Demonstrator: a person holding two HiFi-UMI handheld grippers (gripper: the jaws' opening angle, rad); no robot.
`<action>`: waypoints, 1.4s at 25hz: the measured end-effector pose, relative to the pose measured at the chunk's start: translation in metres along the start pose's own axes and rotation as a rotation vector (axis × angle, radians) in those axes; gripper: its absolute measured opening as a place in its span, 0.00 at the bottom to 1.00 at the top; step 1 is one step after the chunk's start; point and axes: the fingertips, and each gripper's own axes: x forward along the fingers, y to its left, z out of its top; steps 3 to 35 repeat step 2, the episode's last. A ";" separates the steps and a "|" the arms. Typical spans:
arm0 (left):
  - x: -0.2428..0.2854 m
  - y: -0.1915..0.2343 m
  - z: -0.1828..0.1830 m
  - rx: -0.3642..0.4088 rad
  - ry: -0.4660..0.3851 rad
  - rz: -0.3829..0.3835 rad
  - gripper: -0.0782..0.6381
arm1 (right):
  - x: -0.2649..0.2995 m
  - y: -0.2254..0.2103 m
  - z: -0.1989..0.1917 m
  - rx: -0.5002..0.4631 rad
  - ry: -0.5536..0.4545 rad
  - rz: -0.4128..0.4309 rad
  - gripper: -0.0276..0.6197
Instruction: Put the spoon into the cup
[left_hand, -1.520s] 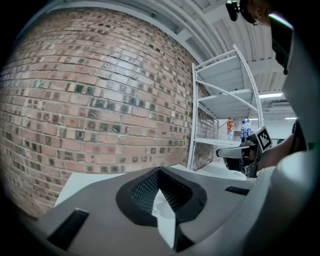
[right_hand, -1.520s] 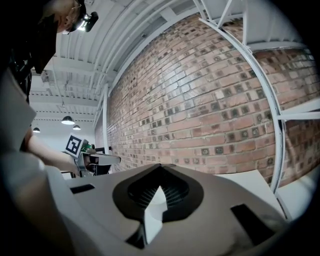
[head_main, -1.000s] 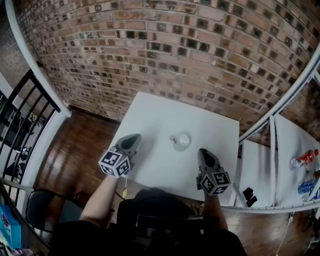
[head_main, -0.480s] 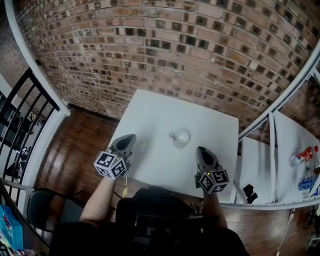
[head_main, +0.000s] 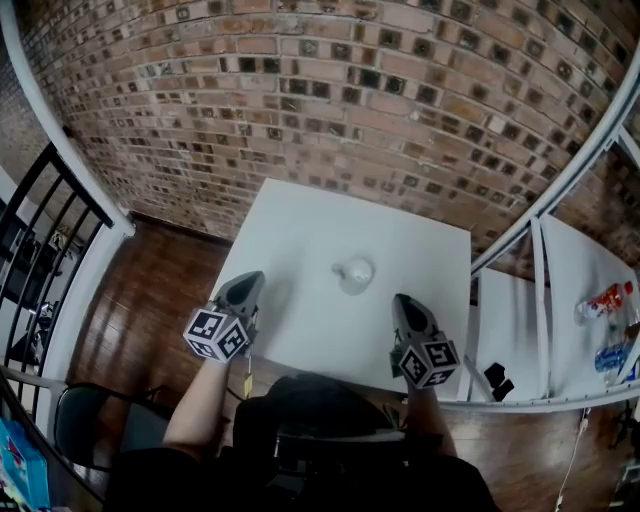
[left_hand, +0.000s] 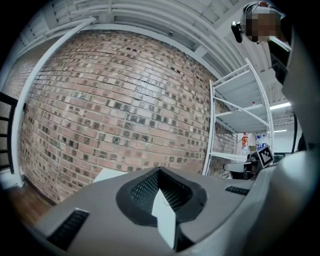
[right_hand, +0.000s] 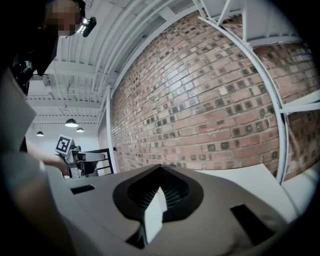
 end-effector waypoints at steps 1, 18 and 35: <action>-0.001 0.000 0.000 -0.005 -0.002 0.003 0.11 | -0.001 0.001 -0.001 0.002 0.000 0.001 0.05; -0.001 0.001 0.000 -0.011 -0.003 0.005 0.11 | -0.002 0.003 -0.001 0.005 0.000 0.002 0.05; -0.001 0.001 0.000 -0.011 -0.003 0.005 0.11 | -0.002 0.003 -0.001 0.005 0.000 0.002 0.05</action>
